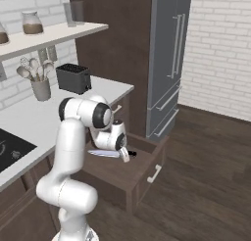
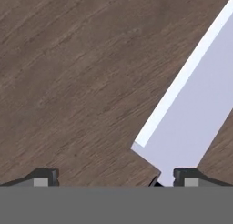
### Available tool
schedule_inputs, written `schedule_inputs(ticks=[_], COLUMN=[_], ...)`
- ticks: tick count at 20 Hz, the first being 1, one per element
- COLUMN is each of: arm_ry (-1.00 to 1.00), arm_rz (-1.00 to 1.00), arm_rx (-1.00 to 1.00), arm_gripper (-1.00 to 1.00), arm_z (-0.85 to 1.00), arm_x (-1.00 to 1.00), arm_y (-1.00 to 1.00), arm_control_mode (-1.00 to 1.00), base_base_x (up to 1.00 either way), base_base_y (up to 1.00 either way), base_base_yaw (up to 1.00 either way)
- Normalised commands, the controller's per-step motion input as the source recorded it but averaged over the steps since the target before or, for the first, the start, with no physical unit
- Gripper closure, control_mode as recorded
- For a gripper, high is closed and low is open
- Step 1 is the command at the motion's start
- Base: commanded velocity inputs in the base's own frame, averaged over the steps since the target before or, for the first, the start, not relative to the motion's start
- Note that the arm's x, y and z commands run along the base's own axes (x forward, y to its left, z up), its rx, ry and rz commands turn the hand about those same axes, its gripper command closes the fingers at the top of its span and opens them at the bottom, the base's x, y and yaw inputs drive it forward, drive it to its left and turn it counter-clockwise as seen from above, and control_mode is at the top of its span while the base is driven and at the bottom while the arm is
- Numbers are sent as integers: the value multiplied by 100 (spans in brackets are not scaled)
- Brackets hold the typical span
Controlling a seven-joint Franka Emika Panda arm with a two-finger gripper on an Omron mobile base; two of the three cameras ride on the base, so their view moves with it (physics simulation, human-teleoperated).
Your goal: Pick up the knife from the drawer and place it on the cutting board. Then place the meat from the plate to the cutting board.
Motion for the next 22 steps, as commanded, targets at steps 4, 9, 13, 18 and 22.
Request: schedule_inputs(ticks=[4, 9, 13, 18, 22], arm_ry=[-1, 3, 15, 11, 10], arm_rz=[7, 0, 0, 1, 0], arm_rx=[0, 8, 0, -2, -7], arm_gripper=[-100, -100, -100, -100, -100], arm_z=[-3, 19, 1, -6, -28], arm_x=[1, 32, 47, 42, 24], arm_y=[-9, -24, -1, 0, 0], arm_control_mode=[-100, -100, -100, -100, -100], base_base_x=[0, 0, 0, 0, 0], base_base_y=[0, 0, 0, 0, 0], base_base_yaw=[0, 0, 0, 0, 0])
